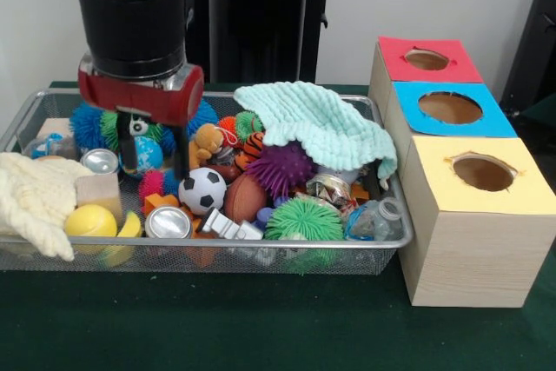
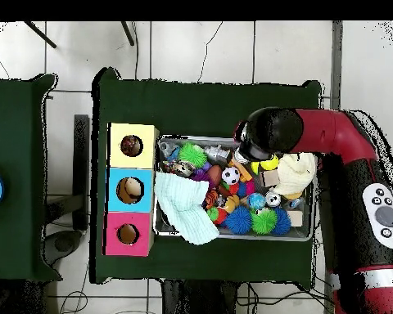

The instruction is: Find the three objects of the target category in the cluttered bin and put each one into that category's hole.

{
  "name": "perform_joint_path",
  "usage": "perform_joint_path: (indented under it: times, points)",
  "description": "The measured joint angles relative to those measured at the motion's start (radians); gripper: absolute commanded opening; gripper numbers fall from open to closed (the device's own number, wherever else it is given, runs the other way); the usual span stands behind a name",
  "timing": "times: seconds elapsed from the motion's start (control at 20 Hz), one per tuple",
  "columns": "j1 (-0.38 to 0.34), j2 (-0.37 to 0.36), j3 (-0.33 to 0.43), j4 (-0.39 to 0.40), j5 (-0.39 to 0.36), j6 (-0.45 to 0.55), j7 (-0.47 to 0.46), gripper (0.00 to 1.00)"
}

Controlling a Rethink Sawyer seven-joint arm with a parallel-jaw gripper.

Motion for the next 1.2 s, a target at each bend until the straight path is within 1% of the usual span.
perform_joint_path:
  times: [0.15,0.5,0.6,0.75,0.8,0.9,1.2]
  points:
    - [0.003,0.020,0.011,-0.039,-0.010,-0.051,0.000,1.00]
    - [0.024,0.064,0.017,-0.131,-0.014,-0.052,-0.003,1.00]
    - [0.034,0.085,0.018,-0.172,-0.016,-0.038,-0.013,1.00]
    - [0.042,0.104,0.021,-0.210,-0.017,-0.021,-0.029,1.00]
    - [0.048,0.123,0.025,-0.245,-0.017,0.000,-0.053,1.00]
    - [0.049,0.131,0.027,-0.261,-0.017,0.009,-0.066,1.00]
    - [0.051,0.178,0.040,-0.347,-0.017,0.071,-0.160,1.00]
